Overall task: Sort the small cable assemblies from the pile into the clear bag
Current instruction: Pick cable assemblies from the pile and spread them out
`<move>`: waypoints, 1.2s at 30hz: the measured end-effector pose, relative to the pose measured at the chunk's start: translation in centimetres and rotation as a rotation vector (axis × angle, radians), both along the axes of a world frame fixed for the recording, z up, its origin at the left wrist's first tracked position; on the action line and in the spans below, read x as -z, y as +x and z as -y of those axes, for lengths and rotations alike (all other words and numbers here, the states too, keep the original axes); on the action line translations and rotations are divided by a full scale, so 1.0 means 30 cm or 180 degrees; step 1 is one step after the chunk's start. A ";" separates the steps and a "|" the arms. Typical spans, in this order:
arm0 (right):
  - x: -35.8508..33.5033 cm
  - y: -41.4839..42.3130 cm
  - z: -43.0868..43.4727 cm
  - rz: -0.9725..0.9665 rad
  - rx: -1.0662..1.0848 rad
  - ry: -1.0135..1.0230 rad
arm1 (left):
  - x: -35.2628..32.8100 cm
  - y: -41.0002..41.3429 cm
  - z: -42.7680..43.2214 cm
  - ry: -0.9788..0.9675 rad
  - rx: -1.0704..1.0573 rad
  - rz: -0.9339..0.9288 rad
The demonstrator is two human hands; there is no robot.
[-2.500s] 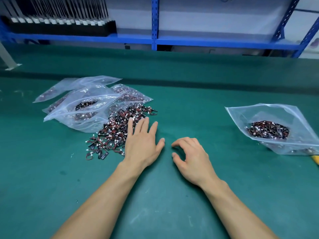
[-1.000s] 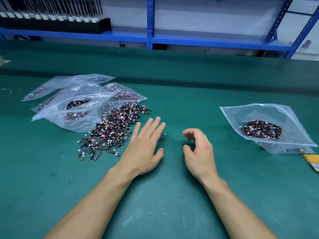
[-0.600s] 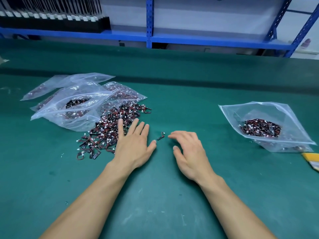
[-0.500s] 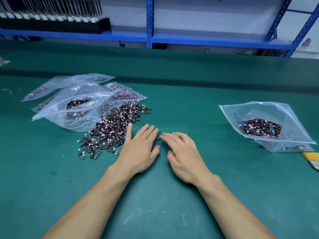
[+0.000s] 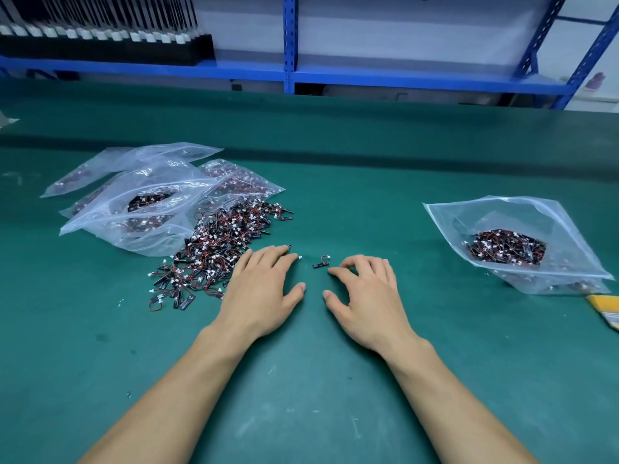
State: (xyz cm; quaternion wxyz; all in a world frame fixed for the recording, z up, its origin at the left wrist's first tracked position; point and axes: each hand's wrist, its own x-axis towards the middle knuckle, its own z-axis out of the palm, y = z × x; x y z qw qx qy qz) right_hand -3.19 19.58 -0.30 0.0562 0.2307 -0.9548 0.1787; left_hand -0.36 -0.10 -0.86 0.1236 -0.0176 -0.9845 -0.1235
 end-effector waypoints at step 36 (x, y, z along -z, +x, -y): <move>0.004 -0.035 -0.103 -0.0129 0.0270 0.0130 | -0.001 -0.007 -0.051 0.0019 0.0773 0.0351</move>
